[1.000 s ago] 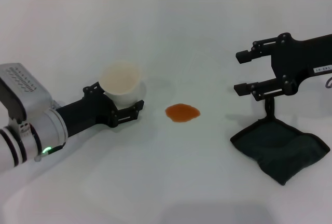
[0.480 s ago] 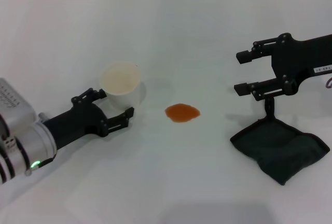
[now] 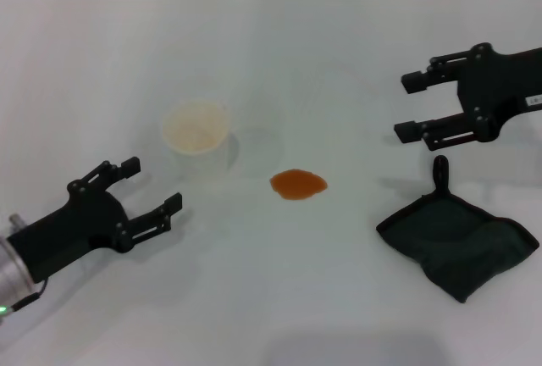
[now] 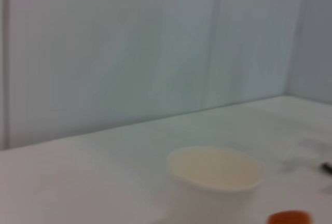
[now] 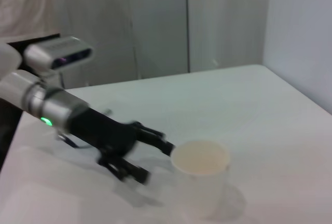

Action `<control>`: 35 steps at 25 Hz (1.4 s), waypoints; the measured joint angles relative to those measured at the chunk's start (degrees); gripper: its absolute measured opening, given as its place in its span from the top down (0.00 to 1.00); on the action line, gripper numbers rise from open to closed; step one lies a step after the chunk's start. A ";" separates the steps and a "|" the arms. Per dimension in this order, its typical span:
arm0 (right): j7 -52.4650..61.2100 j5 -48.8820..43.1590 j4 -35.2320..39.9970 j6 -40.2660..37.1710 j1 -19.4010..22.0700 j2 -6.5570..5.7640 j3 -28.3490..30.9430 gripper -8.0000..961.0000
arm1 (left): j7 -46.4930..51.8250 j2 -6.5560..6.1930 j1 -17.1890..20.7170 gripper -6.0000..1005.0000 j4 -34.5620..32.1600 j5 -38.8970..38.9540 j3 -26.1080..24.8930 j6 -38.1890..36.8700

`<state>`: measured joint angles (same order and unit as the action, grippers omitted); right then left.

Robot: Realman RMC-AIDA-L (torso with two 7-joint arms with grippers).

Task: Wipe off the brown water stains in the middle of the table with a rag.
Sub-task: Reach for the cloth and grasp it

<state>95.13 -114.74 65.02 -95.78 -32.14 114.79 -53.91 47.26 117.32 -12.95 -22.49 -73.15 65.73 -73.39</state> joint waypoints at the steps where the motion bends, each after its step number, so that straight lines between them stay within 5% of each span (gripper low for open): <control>1: 1.58 -0.51 1.59 -0.02 0.67 -0.05 -0.28 0.26 | 1.62 -0.60 0.46 0.11 -1.12 -1.26 0.04 -1.92; 6: 10.17 -5.13 8.58 -0.75 2.64 0.15 -2.26 0.26 | 14.21 -3.02 1.76 0.11 -9.52 -11.77 -0.25 -10.61; 11: 19.59 -11.47 13.79 -1.28 2.60 0.21 -8.08 0.26 | 28.06 -3.98 3.86 0.11 -24.17 -20.81 -0.56 -18.18; 14: 21.91 -15.12 16.08 -3.37 2.06 0.18 -11.43 0.26 | 37.19 -3.29 4.02 0.11 -36.14 -28.38 -1.82 -23.34; 20: 21.56 -17.99 17.07 -7.83 0.81 -0.06 -13.56 0.26 | 43.14 -0.98 4.45 0.11 -49.95 -34.86 -2.71 -27.71; 31: 14.94 -21.39 7.64 -5.37 -1.87 0.12 -13.87 0.29 | 43.35 1.53 2.00 0.11 -51.76 -41.53 -2.65 -27.37; 35: 13.09 -22.00 0.99 -4.05 -4.51 0.17 -14.50 0.29 | 43.24 1.55 0.17 0.11 -49.45 -42.60 -2.68 -26.89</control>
<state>108.22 -136.73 66.01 -99.83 -36.65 114.96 -68.40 90.50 118.87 -12.78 -71.94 -115.74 63.05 -100.27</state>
